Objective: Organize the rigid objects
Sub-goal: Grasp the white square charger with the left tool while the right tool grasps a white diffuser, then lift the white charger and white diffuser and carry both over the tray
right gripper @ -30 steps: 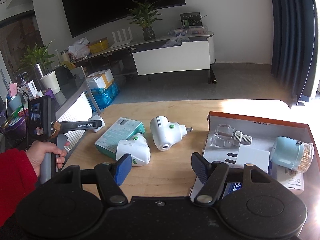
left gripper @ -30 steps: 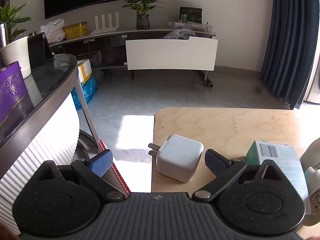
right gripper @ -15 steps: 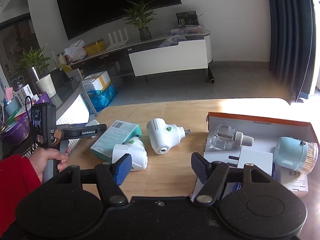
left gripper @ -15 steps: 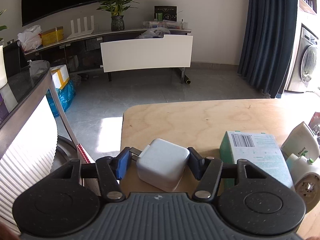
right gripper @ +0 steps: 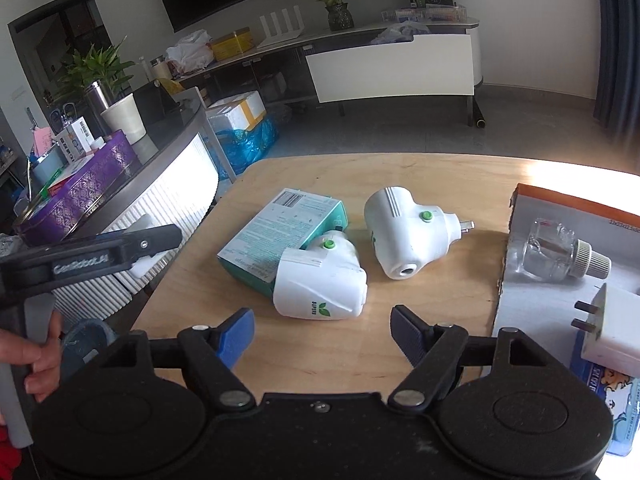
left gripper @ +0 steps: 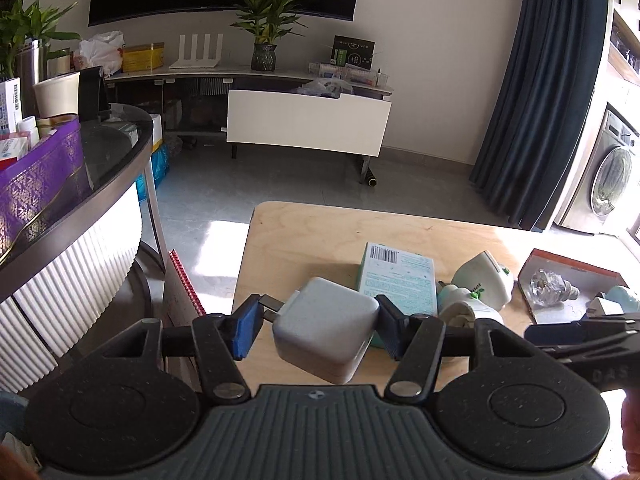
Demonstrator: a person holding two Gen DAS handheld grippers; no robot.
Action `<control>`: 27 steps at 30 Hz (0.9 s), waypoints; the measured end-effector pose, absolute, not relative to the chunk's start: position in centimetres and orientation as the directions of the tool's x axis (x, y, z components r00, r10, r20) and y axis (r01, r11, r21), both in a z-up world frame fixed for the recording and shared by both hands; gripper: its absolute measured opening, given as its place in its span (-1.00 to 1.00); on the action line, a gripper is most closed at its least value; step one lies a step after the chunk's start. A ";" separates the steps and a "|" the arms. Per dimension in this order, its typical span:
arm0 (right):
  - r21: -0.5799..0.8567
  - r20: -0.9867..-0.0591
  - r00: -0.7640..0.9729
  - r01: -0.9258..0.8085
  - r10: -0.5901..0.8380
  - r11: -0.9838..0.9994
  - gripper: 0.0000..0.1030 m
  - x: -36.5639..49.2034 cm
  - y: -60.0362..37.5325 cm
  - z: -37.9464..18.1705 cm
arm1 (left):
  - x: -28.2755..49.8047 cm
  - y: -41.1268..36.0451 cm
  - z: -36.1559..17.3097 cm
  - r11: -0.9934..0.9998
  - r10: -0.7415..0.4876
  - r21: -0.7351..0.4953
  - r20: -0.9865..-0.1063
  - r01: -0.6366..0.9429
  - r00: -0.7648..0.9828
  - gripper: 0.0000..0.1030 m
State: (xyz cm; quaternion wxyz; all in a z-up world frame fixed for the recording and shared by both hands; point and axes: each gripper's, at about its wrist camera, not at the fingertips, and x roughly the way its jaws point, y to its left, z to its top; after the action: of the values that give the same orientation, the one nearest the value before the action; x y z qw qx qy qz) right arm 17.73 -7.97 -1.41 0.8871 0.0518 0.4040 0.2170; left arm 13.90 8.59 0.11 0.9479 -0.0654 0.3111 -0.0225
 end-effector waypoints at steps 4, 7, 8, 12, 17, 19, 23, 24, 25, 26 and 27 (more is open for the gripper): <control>0.278 -0.697 0.580 -0.325 0.422 0.904 0.76 19.8 -6.8 -2.3 | 13.8 8.8 -0.3 0.984 -0.101 -0.180 -0.577 -0.006 0.810 0.17; 0.265 -0.710 0.581 -0.304 0.398 0.915 0.76 21.0 -6.0 -3.3 | 14.3 9.0 -0.4 0.984 -0.098 -0.177 -0.573 -0.006 0.814 -0.34; 0.269 -0.711 0.579 -0.298 0.398 0.916 0.76 21.2 -5.9 -3.5 | 14.4 9.2 -0.4 0.981 -0.103 -0.192 -0.569 -0.010 0.816 -0.33; 0.241 -0.705 0.594 -0.314 0.388 0.918 0.72 21.8 -5.3 -4.4 | 14.7 9.3 -1.4 0.985 -0.103 -0.174 -0.584 0.000 0.805 -0.34; 0.158 -0.716 0.620 -0.303 0.320 0.940 0.45 20.6 -5.6 -4.2 | 14.5 9.4 -3.8 0.978 -0.129 -0.207 -0.631 -0.005 0.765 -0.34; 0.142 -0.722 0.618 -0.309 0.312 0.940 0.45 19.8 -6.0 -4.2 | 14.2 9.3 -4.1 0.978 -0.139 -0.206 -0.619 0.011 0.773 -0.34; 0.136 -0.724 0.620 -0.303 0.304 0.943 0.44 17.8 -7.4 -4.0 | 13.6 9.7 -3.3 0.963 -0.188 -0.266 -0.577 0.035 0.795 -0.33; 0.149 -0.720 0.620 -0.302 0.313 0.942 0.44 17.3 -7.9 -3.7 | 13.3 10.0 -2.8 0.959 -0.193 -0.281 -0.556 0.036 0.808 -0.23; 0.157 -0.712 0.626 -0.298 0.317 0.941 0.44 16.7 -8.3 -3.4 | 12.6 10.0 -2.1 0.955 -0.194 -0.294 -0.524 0.038 0.829 -0.12; 0.165 -0.702 0.634 -0.299 0.325 0.940 0.43 16.0 -8.8 -2.9 | 11.8 9.9 -1.5 0.957 -0.173 -0.288 -0.499 0.025 0.849 0.14; 0.170 -0.695 0.637 -0.303 0.332 0.938 0.43 15.4 -9.1 -2.5 | 11.3 9.9 -1.3 0.960 -0.151 -0.279 -0.494 0.009 0.856 0.40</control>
State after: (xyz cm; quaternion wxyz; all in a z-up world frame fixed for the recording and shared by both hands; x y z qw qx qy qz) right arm 15.40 -9.14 -2.54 0.9046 0.0190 0.3879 0.1754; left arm 11.27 9.91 -1.25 0.9540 -0.1347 0.2646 -0.0418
